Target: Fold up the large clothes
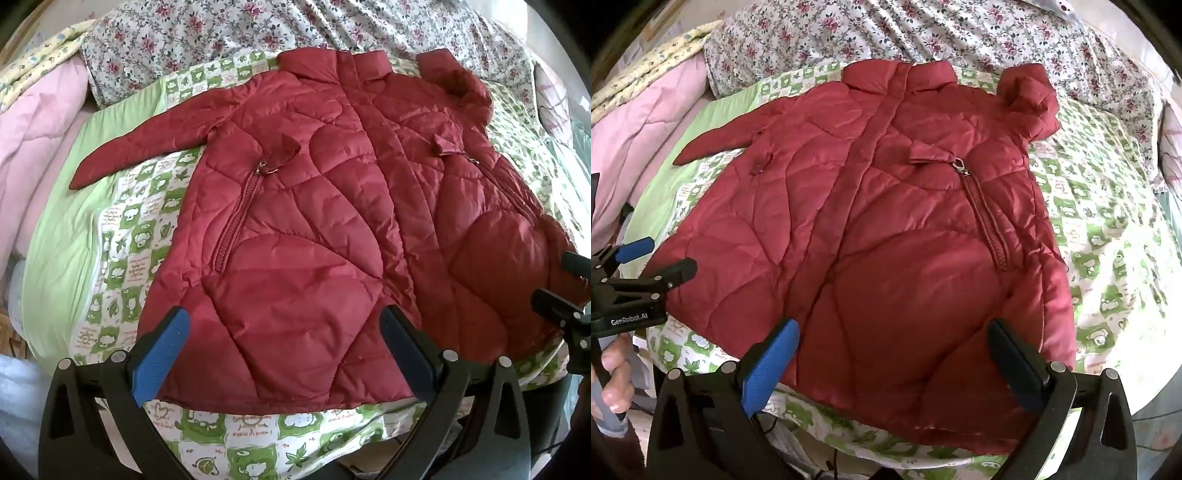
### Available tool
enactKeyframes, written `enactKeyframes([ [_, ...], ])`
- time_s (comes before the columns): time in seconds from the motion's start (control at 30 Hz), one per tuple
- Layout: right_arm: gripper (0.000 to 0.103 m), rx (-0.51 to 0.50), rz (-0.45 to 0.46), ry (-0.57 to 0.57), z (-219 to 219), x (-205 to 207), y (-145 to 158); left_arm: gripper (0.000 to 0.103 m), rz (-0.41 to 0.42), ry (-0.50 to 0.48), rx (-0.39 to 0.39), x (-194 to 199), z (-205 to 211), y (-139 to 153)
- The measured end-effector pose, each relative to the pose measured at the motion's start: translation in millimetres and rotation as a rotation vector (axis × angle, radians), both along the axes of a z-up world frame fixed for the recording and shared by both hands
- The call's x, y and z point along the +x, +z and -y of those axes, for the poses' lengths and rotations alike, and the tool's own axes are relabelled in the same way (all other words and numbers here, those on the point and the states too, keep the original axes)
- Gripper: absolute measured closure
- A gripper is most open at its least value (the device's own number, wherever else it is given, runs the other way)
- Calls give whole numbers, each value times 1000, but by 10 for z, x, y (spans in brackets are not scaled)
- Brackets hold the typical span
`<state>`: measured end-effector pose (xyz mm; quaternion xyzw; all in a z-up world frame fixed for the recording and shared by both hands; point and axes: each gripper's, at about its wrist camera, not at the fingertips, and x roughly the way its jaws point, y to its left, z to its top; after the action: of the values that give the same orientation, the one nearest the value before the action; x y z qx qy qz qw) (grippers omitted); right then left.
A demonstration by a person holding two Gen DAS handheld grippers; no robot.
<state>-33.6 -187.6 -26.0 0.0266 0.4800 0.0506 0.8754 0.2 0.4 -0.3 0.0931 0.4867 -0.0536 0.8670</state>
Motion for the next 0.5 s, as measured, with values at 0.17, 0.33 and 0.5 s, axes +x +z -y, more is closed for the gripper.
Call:
enactKeyframes([
  [0.17, 1, 3, 0, -1, 10, -1, 5, 0, 2, -2, -2, -4, 2, -6],
  [0.33, 1, 0, 1, 0, -65, -5, -9, 0, 0, -3, -6, -2, 3, -7],
  [0.5, 1, 7, 1, 3, -68, 3, -20, 0, 5, -3, -4, 11, -50, -45],
])
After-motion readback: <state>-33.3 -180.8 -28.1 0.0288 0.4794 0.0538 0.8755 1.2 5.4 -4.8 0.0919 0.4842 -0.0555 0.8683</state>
